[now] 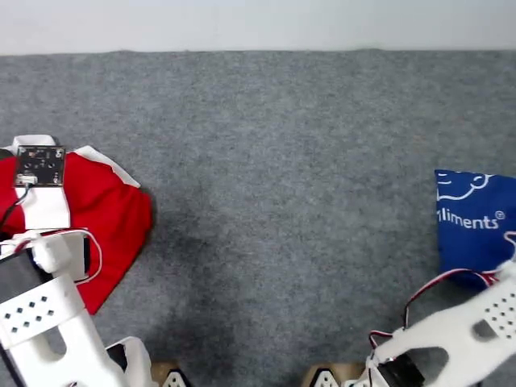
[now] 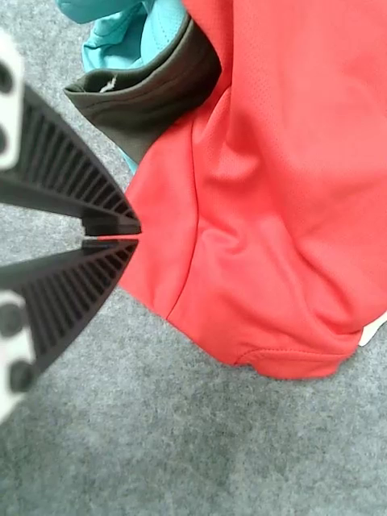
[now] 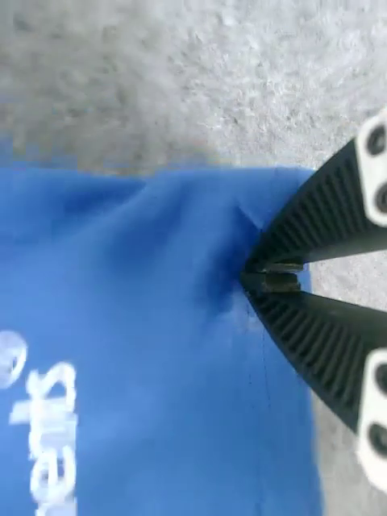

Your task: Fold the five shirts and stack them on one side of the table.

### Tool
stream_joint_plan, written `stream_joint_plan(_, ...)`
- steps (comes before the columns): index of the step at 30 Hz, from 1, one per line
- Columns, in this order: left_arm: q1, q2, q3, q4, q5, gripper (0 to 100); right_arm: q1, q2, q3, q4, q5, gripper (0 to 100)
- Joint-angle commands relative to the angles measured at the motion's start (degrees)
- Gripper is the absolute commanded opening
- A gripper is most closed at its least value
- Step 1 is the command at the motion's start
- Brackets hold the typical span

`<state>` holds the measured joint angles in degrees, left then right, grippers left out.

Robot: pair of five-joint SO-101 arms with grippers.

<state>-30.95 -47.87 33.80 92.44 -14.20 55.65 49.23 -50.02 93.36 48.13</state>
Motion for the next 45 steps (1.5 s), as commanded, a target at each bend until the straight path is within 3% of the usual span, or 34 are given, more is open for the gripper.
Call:
stream_joint_plan(1, 0.3, -0.8, -0.1, -0.2, -0.2, 2, 1.0, 0.0, -1.0, 1.2, 0.6, 1.5)
stream_joint_plan(4, 0.3, -0.8, -0.1, -0.2, -0.2, 2, -0.7, -2.4, -3.7, 9.9, 0.6, 1.6)
stream_joint_plan(13, 0.3, -0.8, 0.0, -0.4, -0.2, 2, -1.7, -16.9, -3.8, 9.3, 0.3, 1.8)
stream_joint_plan(21, 0.3, -0.8, 3.5, -0.6, -0.2, 2, 0.9, -2.0, -4.0, 0.8, 0.3, 1.5)
stream_joint_plan(26, 0.3, -0.8, 3.4, -1.6, -0.2, 2, 3.3, 0.4, -4.1, 8.7, 0.4, 1.5)
stream_joint_plan(38, 0.3, -0.9, 3.1, -3.0, -4.5, 2, 3.6, -21.3, -3.1, 9.6, 0.3, 1.5)
stream_joint_plan(45, 0.3, -0.4, 3.3, -2.6, -9.9, 6, 1.2, -35.6, 19.3, 9.6, 0.3, 1.5)
